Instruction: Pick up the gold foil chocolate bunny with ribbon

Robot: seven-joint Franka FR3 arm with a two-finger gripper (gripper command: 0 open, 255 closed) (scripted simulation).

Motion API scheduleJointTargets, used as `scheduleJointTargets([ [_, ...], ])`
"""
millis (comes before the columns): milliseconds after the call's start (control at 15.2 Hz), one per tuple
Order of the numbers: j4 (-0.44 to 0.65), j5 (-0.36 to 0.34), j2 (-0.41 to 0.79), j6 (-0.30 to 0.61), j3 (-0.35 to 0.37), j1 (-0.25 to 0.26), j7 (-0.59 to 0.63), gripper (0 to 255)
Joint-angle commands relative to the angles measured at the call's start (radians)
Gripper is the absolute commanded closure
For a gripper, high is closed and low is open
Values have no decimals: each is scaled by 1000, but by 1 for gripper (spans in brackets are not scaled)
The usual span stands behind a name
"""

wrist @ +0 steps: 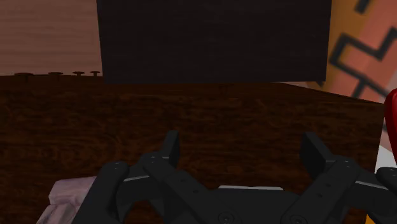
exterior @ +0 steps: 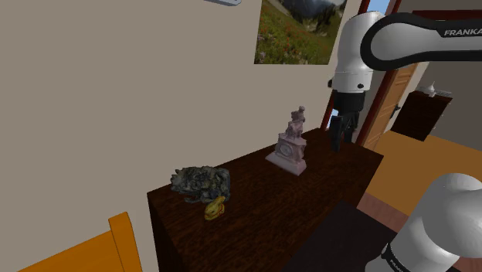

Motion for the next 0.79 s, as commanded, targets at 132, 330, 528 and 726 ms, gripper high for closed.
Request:
scheduleJointTargets([
  [132,-39,21,27,86,4,8,-3,0],
  [330,-86,55,81,216,11,22,-10,0],
  [528,-119,90,151,349,19,38,-22,0],
  [726,-137,127,235,482,27,55,-38,0],
])
